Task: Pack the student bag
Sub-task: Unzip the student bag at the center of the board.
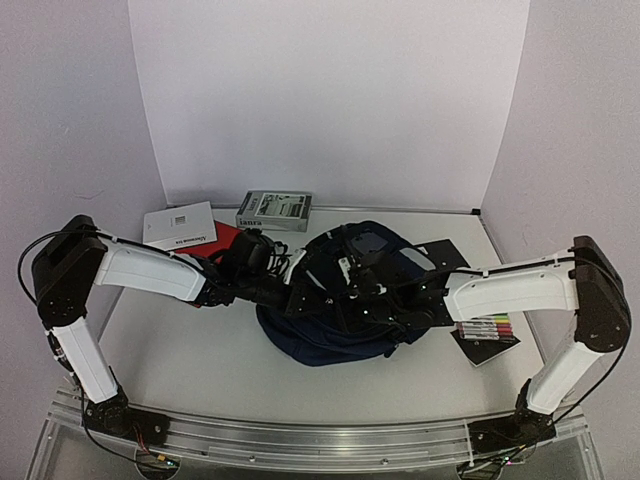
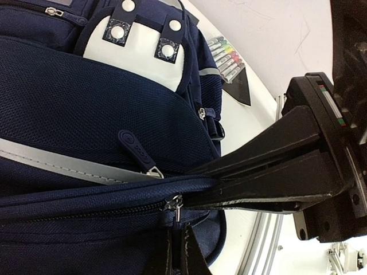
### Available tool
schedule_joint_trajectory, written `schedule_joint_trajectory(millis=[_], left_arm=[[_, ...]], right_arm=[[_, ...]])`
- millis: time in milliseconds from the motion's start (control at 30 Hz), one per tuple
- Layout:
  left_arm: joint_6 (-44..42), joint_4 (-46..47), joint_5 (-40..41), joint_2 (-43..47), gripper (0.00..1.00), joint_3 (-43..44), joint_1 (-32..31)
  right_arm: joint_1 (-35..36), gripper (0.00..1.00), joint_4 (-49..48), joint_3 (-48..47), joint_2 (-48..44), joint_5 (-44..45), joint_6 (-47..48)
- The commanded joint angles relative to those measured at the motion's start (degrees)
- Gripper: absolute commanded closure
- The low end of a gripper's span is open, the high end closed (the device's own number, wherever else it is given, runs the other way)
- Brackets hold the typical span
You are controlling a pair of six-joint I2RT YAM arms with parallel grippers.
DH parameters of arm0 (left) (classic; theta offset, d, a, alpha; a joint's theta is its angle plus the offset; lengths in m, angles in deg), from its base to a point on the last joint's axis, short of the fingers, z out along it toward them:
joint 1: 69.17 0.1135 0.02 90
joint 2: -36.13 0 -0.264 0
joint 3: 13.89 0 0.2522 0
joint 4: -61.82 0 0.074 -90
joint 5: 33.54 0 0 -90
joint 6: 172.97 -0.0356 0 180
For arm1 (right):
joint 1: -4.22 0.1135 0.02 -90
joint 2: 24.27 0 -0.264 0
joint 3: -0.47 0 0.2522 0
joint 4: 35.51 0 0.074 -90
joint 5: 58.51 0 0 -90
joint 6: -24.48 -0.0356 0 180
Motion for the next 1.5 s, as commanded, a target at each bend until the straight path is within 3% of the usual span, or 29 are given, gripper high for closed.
schedule_joint_trajectory(millis=[0, 133, 367, 600, 667, 833, 933, 967, 1267, 1467], left_arm=[[0.98, -6.74, 13.16, 0.14, 1.00, 2.01, -0.24], [3.26, -12.80, 25.71, 0.54, 1.00, 3.12, 1.21], [8.10, -14.81, 29.26, 0.24, 1.00, 1.79, 9.26], [7.81, -16.70, 37.17, -0.90, 1.00, 3.76, 12.30], [6.21, -15.45, 35.05, -0.60, 1.00, 3.49, 12.37], [0.45, -6.85, 19.40, 2.11, 1.00, -1.17, 12.06], [-0.82, -4.35, 14.26, 4.09, 1.00, -4.00, 11.63], [-1.00, -3.98, 13.39, 4.77, 1.00, -4.86, 11.45], [0.37, -0.68, 9.74, 8.61, 1.00, -8.53, 10.07], [1.14, -0.41, 10.54, 8.97, 1.00, -8.72, 10.04]], right_arm=[[-0.14, 1.00, -7.22, -1.25, -4.03, 1.85, -1.34], [-0.09, 1.00, -6.33, -0.34, -5.58, 2.49, -1.49], [-0.15, 1.00, -5.47, 1.70, -7.86, 0.48, -1.97], [-0.16, 1.00, -4.63, 2.56, -8.01, -4.35, -1.33], [-0.17, 1.00, -4.48, 2.62, -8.02, -4.16, -1.56], [-0.14, 1.00, -4.09, 0.58, -7.54, -2.66, -2.44], [-0.06, 1.00, -3.74, -1.62, -6.17, -1.81, -2.77], [-0.05, 0.98, -3.74, -2.45, -5.66, -1.46, -2.83], [0.70, 0.53, -1.31, -11.80, 1.96, -0.43, 0.59], [1.88, 0.32, 2.54, -19.61, 10.18, -1.23, 4.61]])
